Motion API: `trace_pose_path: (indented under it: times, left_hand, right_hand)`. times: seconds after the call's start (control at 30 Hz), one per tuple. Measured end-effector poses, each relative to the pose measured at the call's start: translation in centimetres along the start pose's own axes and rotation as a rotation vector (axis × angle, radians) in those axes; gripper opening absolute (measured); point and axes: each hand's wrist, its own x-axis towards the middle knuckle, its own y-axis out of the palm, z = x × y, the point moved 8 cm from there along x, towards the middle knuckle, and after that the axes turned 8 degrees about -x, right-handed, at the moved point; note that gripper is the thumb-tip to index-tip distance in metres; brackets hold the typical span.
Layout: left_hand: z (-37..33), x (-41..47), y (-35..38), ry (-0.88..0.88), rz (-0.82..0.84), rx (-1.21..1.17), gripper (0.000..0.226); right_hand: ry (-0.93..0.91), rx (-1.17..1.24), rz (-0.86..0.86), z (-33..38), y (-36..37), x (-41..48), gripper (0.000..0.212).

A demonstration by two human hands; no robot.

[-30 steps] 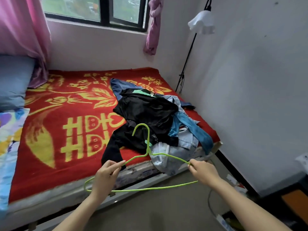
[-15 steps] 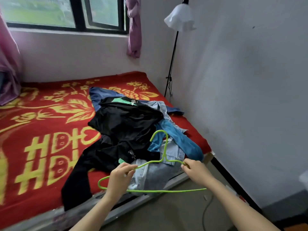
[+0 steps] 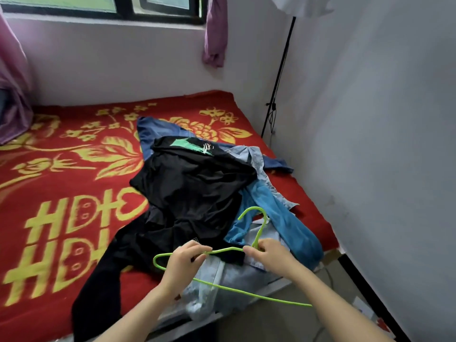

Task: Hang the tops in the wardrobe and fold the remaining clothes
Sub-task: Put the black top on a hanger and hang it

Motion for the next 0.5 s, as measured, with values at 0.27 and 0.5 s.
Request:
trace_pose_path:
  times: [0.27, 0.5]
  left_hand:
    - [6.6, 12.1, -1.4, 0.02, -0.064, 0.141, 0.044]
    - [14.5, 15.6, -1.4, -0.359, -0.002, 0.192, 0.04]
  right_hand:
    - [0.097, 0.058, -0.03, -1.2, -3.7, 14.3, 0.043]
    - [0.313, 0.138, -0.065, -7.9, -4.3, 19.3, 0.036]
